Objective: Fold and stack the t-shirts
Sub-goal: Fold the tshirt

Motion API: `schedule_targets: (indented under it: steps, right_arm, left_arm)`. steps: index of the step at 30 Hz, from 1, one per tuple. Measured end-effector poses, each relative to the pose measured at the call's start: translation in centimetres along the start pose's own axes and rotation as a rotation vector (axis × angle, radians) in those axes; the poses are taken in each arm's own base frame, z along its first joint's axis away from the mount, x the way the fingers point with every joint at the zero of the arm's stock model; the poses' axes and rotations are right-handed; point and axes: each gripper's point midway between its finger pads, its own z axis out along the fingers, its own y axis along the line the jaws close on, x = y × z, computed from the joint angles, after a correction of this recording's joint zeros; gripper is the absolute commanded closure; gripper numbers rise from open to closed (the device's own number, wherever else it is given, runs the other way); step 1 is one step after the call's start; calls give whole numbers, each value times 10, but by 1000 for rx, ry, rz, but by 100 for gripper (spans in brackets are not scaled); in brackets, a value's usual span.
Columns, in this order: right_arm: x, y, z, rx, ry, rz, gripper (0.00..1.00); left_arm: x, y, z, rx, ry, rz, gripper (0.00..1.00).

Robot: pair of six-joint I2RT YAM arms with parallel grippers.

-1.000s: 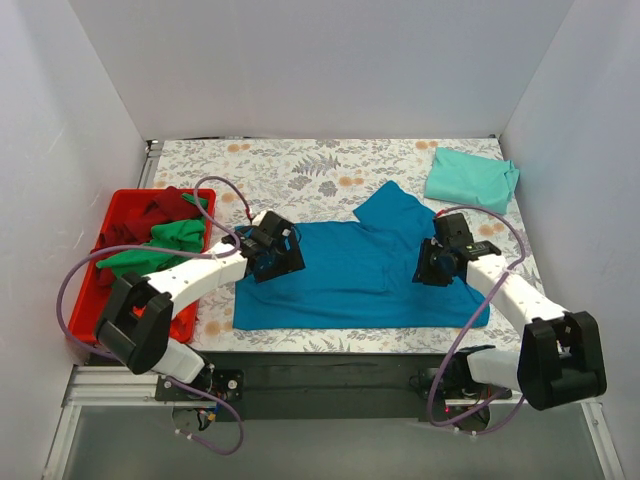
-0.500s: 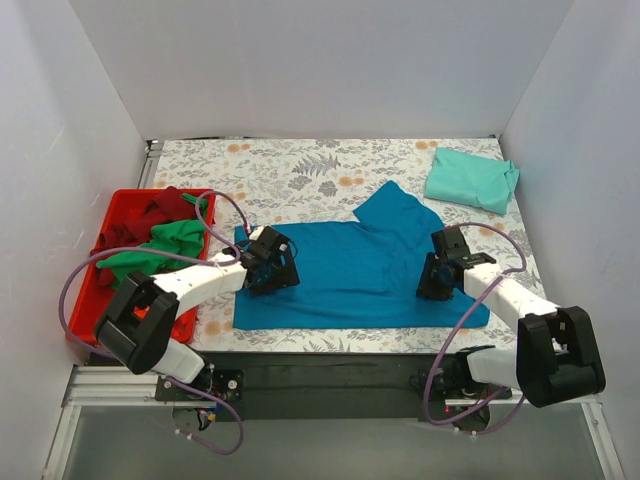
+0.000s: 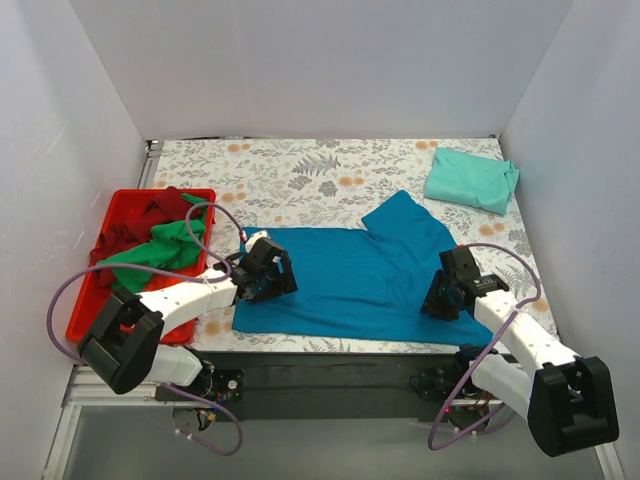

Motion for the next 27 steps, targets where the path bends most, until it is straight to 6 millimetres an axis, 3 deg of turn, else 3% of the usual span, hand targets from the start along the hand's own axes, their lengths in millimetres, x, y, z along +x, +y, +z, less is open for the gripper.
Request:
schedule_targets:
  steps: [14,17,20,22,24,27]
  right_arm:
    - [17,-9,-10,23,55,17,63]
    - [11,-3,-17,-1,44,-7,63]
    - [-4,13,-29,-59,6,-37,63]
    - [-12,23,-37,-101,-14,-57,62]
    - [-17,30,-44,-136,-31,-78,62]
    - [-21,35,-50,-166,-52,-109,61]
  left_arm:
    - [24,11,-27,-21,68,-6,24]
    - [-1,-5,-41,-20,22,2,21]
    - [-51,-34,-59,7,-92,3,31]
    - [-85,-43,-65,0,-163,0,32]
    - [-116,-36,-62,-46,-215,-19,34]
    - [-143,0,-39,-172,-235,-49,36]
